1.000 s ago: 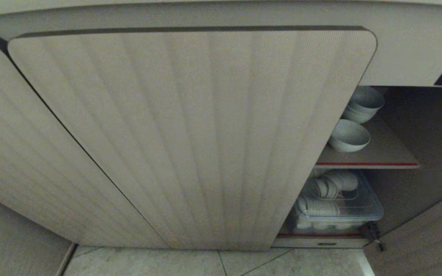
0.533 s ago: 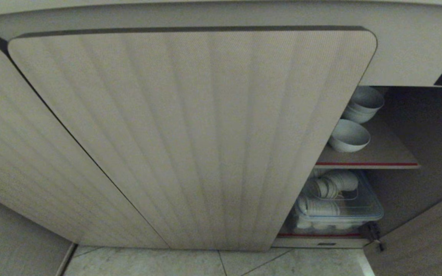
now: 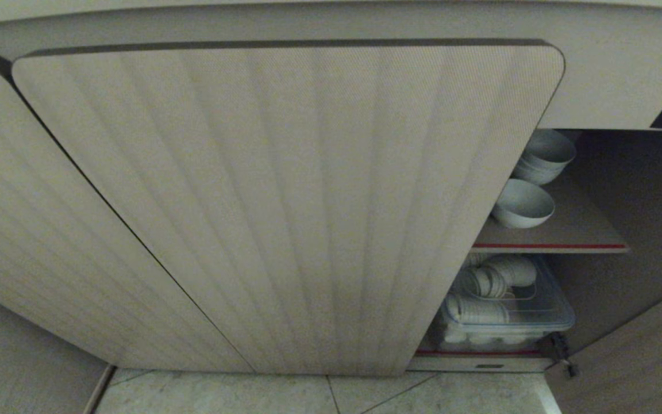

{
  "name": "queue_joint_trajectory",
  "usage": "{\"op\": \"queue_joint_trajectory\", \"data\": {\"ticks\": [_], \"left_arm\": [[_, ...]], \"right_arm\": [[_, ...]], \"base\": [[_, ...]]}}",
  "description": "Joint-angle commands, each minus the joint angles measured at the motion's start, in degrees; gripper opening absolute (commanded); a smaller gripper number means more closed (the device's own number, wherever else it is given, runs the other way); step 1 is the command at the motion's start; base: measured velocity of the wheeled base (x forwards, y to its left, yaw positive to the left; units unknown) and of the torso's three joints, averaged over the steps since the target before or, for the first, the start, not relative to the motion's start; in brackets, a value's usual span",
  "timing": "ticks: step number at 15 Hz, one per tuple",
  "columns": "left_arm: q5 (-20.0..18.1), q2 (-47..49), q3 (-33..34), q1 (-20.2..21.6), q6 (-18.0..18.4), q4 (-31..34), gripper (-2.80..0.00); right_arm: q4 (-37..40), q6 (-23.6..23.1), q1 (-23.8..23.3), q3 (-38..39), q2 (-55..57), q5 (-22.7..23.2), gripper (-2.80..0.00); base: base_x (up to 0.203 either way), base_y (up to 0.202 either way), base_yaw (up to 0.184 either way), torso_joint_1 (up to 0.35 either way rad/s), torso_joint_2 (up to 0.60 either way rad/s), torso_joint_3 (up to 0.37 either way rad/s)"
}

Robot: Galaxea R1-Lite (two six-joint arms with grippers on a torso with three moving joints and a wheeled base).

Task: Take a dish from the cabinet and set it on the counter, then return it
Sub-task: Close the cabinet door

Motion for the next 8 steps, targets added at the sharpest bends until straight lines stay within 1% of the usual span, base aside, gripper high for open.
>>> {"op": "queue_joint_trajectory", "data": {"ticks": [1,3,4,8], "left_arm": [[0.0,0.0,0.0,0.0,0.0,0.0,-2.8],[0.0,0.0,0.0,0.0,0.0,0.0,-2.8],[0.0,0.0,0.0,0.0,0.0,-0.1,-2.8],[0.0,0.0,0.0,0.0,0.0,0.0,-2.8]], "right_arm": [[0.0,0.0,0.0,0.0,0.1,0.0,-2.8],[0.0,0.0,0.0,0.0,0.1,0.0,-2.8],[0.0,0.0,0.0,0.0,0.1,0.0,-2.8],[0.0,0.0,0.0,0.0,0.1,0.0,-2.8]], "base": [[0.0,0.0,0.0,0.0,0.0,0.0],[0.0,0.0,0.0,0.0,0.0,0.0],[-0.089,0.0,0.002,0.003,0.0,0.003],[-0.189,0.0,-0.002,-0.002,0.0,0.001]]}}
